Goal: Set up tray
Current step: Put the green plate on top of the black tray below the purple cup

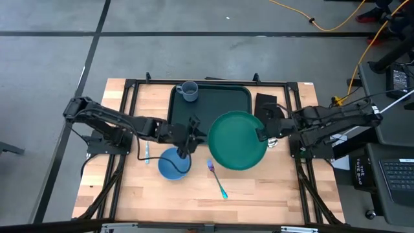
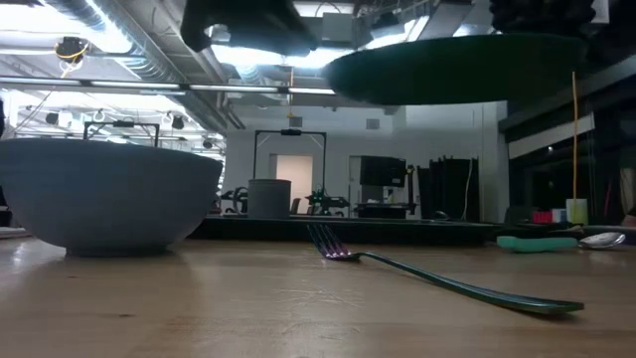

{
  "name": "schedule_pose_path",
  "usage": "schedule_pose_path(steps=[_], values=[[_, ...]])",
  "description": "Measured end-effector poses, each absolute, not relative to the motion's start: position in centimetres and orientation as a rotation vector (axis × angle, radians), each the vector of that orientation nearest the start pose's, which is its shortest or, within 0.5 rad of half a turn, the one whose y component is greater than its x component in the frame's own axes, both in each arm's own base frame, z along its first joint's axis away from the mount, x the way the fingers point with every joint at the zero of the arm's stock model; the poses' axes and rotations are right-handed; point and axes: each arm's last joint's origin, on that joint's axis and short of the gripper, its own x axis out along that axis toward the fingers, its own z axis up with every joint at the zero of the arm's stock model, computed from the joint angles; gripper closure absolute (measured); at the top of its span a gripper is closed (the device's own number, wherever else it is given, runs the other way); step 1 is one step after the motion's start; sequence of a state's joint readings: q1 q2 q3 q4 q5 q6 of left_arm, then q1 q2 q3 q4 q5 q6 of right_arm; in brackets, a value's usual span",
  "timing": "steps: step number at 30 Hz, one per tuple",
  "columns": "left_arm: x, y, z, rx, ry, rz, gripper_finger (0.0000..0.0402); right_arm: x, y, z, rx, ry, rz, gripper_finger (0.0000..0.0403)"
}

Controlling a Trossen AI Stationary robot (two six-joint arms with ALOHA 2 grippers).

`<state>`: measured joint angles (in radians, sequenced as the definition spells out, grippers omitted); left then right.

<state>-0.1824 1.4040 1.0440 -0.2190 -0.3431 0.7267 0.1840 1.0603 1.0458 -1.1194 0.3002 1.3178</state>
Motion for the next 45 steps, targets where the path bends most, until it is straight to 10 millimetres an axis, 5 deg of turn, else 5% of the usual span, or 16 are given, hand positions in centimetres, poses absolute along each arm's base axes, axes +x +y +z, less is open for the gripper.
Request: schedule_pose_path(steps=[12, 38, 45], values=[[32.3, -7.5, 27.0, 0.998, 0.663, -0.155, 0.0295, 18.1, 1.4, 30.5, 0.882, 0.843, -0.743, 0.0392], [32.8, -6.3, 25.9, 0.96, 0.738, -0.203, 0.03, 18.6, 1.5, 30.6, 0.878, 0.831, -0.682, 0.0392], [32.6, -6.3, 25.6, 0.981, 0.775, -0.233, 0.0342, 18.8, 1.5, 30.8, 0.877, 0.809, -0.657, 0.0392]])
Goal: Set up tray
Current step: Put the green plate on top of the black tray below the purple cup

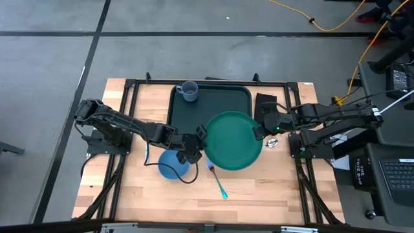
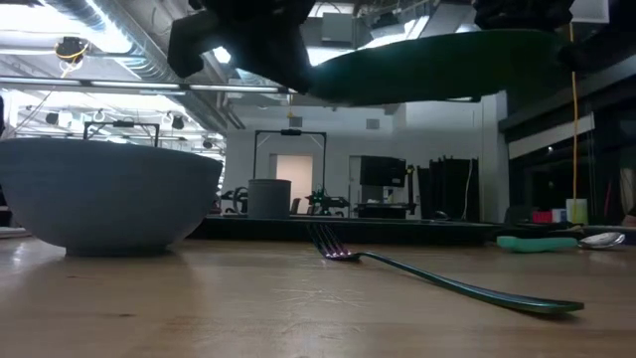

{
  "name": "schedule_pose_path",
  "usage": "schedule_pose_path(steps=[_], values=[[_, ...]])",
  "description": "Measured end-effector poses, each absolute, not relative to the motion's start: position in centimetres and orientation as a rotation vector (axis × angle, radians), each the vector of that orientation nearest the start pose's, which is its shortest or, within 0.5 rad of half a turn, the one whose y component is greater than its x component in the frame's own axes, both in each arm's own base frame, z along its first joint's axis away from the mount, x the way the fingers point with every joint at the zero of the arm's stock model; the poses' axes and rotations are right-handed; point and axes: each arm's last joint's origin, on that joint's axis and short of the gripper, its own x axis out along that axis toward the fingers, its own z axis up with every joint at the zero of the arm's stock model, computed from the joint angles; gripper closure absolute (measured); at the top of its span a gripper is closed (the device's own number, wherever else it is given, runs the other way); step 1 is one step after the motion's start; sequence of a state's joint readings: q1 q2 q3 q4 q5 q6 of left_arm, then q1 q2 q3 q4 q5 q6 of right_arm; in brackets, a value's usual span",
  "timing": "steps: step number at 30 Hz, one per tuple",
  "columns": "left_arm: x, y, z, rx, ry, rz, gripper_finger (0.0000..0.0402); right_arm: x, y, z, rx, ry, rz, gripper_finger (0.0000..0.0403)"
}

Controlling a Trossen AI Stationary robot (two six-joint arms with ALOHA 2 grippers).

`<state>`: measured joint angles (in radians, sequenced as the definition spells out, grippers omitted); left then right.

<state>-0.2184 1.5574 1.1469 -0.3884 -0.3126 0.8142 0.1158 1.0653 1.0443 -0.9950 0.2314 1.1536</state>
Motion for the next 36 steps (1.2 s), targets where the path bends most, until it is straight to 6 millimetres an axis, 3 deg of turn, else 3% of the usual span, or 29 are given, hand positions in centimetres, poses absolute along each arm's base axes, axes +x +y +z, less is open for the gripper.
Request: schedule_pose_path(steps=[9, 22, 36], values=[[32.3, -6.5, 25.4, 1.047, 0.793, -0.282, 0.0392, 19.2, 1.5, 31.0, 0.857, 0.782, -0.623, 0.0392], [32.1, -6.5, 25.0, 1.047, 0.815, -0.338, 0.04, 19.4, 1.6, 31.3, 0.811, 0.77, -0.567, 0.0289], [31.6, -6.5, 24.7, 1.016, 0.877, -0.348, 0.04, 18.2, 1.1, 32.0, 0.7, 0.692, -0.631, 0.0277]])
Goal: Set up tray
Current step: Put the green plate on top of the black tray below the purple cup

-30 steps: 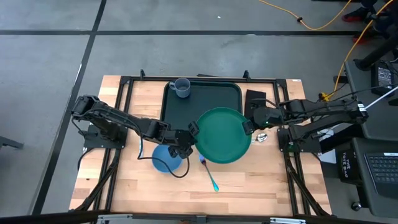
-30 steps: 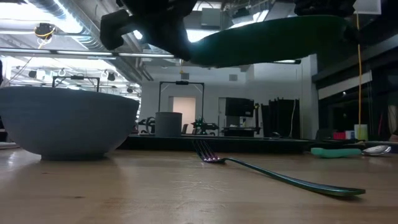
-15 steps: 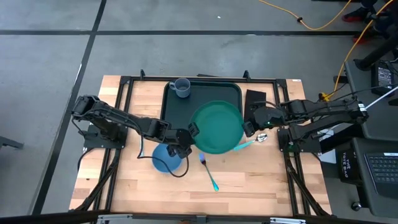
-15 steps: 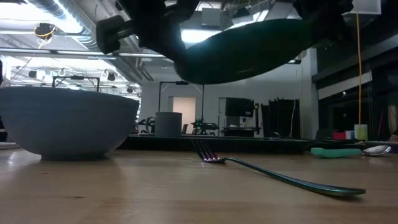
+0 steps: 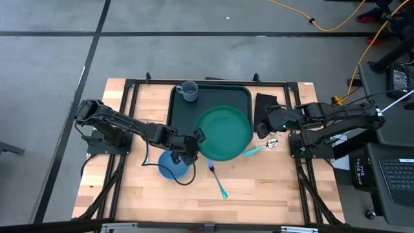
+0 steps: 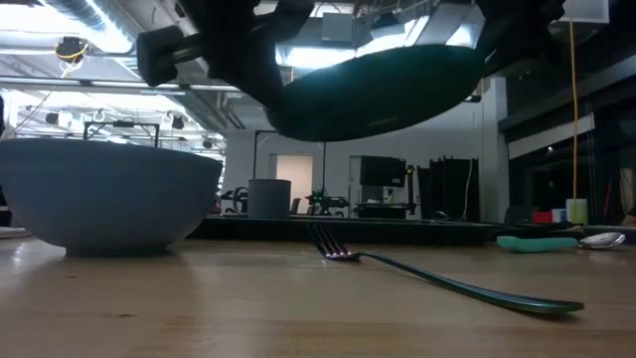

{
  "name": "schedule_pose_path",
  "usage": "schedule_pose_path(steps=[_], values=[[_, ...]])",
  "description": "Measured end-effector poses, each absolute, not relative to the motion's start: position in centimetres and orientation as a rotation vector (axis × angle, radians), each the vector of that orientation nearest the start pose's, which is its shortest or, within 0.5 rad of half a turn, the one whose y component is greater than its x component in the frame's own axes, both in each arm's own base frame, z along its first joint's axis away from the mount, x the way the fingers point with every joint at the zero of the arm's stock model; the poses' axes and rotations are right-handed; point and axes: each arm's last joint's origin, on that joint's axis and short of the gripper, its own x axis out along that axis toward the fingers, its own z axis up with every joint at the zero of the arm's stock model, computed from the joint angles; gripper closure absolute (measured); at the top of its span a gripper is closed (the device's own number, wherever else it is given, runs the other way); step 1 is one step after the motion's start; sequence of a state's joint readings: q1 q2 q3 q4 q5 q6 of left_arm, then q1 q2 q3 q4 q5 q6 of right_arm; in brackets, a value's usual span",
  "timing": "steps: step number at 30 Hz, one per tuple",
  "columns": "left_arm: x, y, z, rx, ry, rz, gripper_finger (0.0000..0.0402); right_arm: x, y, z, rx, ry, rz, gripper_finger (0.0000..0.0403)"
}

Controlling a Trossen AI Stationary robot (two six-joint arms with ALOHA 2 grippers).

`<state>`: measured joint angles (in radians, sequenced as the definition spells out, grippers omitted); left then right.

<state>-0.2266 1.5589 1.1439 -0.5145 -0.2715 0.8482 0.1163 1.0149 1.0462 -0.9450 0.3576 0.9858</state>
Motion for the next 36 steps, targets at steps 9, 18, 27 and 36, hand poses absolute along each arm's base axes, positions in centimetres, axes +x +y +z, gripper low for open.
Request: schedule_pose_path(steps=[9, 18, 27, 36], values=[[30.8, -5.5, 25.1, 0.976, 0.932, -0.336, 0.04, 18.1, 0.9, 32.1, 0.493, 0.691, -0.63, 0.031], [30.1, -2.0, 26.0, 0.823, 0.98, -0.279, 0.04, 19.2, 1.2, 31.8, 0.272, 0.598, -0.623, 0.0391], [29.5, 1.8, 24.7, 0.742, 1.064, -0.219, 0.04, 20.4, 1.8, 27.0, 0.189, 0.5, -0.632, 0.0395], [28.8, 3.3, 22.6, 0.679, 1.111, -0.189, 0.04, 20.7, 1.9, 23.8, 0.201, 0.388, -0.601, 0.0397]])
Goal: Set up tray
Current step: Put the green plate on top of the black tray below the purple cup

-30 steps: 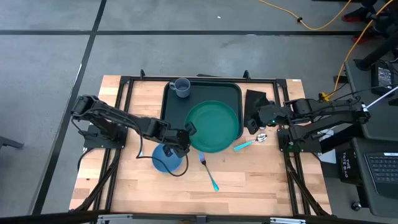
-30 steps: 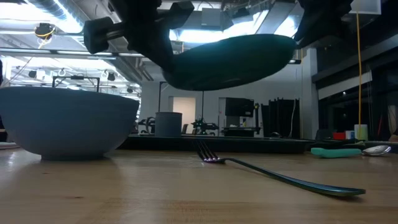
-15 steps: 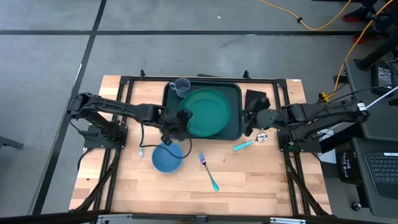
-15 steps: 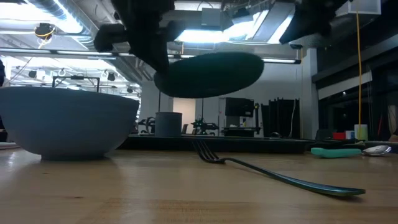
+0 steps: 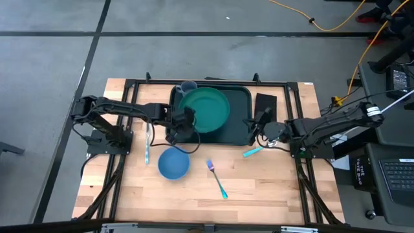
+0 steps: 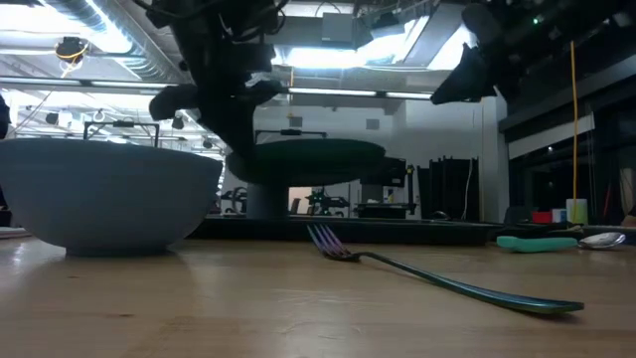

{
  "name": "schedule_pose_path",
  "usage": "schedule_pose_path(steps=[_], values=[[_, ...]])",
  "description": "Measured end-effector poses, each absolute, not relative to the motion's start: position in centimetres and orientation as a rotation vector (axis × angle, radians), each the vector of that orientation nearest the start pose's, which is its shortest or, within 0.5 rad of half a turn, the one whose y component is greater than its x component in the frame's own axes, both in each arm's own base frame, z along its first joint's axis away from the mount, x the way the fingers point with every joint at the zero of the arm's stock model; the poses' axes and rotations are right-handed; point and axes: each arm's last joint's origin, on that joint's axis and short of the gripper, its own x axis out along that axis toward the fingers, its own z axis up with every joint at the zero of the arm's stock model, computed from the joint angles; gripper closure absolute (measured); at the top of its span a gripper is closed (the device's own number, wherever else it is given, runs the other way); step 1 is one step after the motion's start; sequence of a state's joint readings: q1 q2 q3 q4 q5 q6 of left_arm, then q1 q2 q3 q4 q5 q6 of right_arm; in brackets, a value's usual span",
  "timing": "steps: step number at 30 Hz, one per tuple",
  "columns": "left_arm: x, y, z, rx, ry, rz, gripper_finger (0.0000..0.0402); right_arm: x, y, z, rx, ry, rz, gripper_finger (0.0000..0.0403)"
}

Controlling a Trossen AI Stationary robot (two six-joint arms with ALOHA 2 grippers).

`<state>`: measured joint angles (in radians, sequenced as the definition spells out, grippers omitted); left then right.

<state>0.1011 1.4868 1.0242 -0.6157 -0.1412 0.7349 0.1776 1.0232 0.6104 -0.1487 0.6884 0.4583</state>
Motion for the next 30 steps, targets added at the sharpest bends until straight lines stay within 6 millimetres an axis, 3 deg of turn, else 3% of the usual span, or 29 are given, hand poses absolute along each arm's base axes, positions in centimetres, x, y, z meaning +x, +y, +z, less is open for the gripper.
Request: schedule_pose_path(steps=[9, 30], values=[[28.3, 2.9, 20.6, 0.584, 1.079, -0.239, 0.04, 20.6, 1.8, 23.3, 0.198, 0.397, -0.602, 0.0396], [27.4, 2.2, 20.0, 0.458, 1.18, -0.243, 0.04, 20.7, 1.9, 23.4, 0.205, 0.394, -0.594, 0.0394]])
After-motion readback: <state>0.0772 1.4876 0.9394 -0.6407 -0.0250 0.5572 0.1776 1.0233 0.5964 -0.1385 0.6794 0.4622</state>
